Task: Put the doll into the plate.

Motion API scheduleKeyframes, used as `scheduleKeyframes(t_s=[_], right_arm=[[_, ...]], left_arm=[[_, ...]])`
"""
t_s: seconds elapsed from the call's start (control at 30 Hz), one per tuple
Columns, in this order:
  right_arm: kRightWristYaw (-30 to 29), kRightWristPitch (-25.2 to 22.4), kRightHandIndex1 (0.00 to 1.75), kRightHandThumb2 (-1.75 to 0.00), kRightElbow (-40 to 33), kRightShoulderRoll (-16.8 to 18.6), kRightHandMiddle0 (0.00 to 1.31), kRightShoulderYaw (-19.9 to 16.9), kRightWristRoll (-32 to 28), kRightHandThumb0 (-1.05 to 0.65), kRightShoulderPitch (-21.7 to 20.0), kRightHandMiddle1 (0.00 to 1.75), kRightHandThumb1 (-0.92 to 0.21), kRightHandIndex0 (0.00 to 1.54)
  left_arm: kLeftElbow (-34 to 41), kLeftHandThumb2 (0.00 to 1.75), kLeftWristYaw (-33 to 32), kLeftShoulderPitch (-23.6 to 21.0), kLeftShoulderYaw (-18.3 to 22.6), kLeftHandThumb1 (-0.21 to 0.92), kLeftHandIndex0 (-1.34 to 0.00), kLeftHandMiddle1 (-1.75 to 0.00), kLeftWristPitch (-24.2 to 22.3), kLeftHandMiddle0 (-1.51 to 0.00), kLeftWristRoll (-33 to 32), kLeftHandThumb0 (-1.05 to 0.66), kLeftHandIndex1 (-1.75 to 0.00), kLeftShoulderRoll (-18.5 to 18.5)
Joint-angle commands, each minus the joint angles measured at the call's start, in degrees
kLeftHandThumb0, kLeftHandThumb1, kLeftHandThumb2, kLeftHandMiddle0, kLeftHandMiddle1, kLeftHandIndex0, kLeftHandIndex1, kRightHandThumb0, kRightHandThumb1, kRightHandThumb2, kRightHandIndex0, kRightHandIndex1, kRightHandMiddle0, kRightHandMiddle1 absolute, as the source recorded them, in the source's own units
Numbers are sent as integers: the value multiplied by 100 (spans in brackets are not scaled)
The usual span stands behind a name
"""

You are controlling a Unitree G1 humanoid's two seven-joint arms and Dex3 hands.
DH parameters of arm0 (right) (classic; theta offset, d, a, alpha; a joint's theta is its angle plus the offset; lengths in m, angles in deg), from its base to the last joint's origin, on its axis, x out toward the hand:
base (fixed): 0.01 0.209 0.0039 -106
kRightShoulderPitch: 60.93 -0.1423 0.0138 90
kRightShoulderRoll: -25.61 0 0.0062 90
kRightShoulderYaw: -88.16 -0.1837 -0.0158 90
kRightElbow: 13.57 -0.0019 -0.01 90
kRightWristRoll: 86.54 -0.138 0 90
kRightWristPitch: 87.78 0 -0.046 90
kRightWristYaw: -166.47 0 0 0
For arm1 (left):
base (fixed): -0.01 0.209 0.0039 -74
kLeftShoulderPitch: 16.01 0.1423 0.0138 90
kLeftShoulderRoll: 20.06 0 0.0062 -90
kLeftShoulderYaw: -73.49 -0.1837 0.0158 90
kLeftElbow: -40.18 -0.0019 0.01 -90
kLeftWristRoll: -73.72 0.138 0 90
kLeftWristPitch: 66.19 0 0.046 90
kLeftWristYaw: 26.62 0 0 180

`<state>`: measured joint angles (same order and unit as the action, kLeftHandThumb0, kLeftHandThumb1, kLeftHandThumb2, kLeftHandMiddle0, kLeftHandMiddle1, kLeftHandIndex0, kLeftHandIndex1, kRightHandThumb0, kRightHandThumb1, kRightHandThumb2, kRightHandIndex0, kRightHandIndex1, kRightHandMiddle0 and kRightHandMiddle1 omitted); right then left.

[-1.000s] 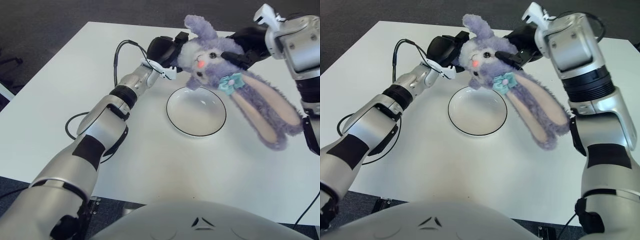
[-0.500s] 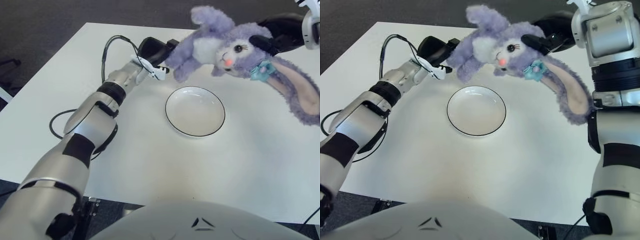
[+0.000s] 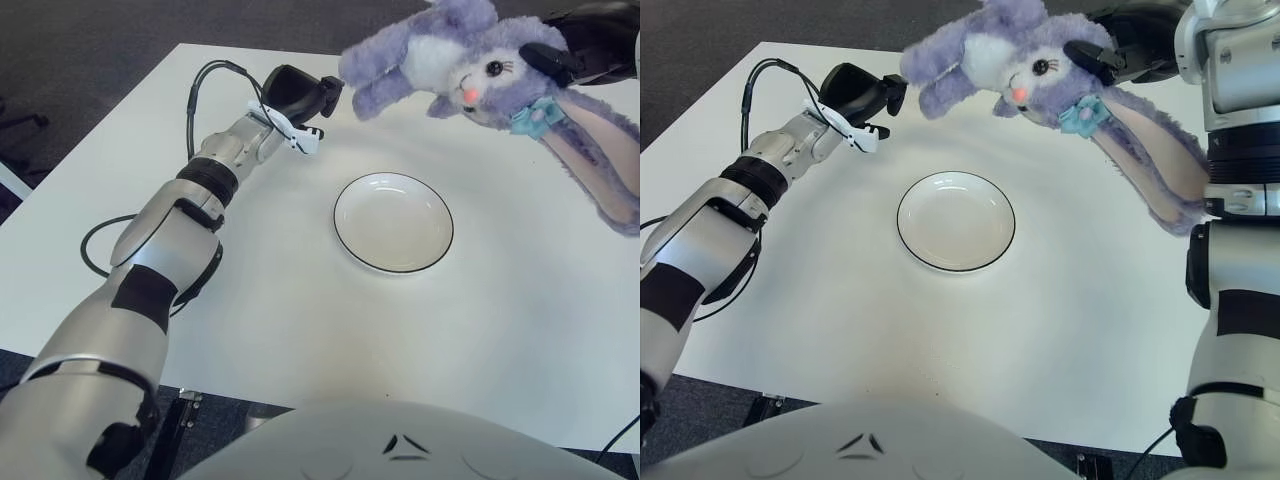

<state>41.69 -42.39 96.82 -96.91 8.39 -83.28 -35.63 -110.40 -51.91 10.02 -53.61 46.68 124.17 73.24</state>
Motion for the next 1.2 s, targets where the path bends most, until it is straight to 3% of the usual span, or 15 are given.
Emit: scheduleKeyframes(t_s=[0.0,0.13,0.3,0.73,0.83,1.17], right_arm=[[-87,-278,104,-91,-81,32,0,-172,-93,-105,-59,121,-92,8],[-83,-993,87,-97,-65,48,0,-207,-196,-105,-236,99,-92,2],[-49,-1350,74,-101,-27,29,0,-157,-238,-105,-352,82,-92,0],[132,-1362,61,-95,39,-12,0,-53,-359,-105,-358,59,-92,0],[191,-1419,60,-91,18,-7,0,-48,-398,-105,-355,56,-92,0],[364,-1555,83,-81,-27,-21,0,7,-609,-103,-241,62,-92,1]], left_arm=[[96,150,79,-130,-32,17,-74,-175,-63,-141,95,-55,-175,26],[113,150,99,-119,-52,17,-74,-175,-138,-141,138,-55,-175,6],[101,151,7,-114,-71,17,-75,-175,-71,-142,175,-55,-175,1],[-6,151,-66,-106,9,16,-75,-175,-40,-142,132,-55,-175,-71],[-34,151,-56,-107,30,16,-75,-175,-101,-142,129,-55,-175,-74],[-95,149,-114,-124,14,18,-73,-175,-433,-139,214,-55,-175,-36]])
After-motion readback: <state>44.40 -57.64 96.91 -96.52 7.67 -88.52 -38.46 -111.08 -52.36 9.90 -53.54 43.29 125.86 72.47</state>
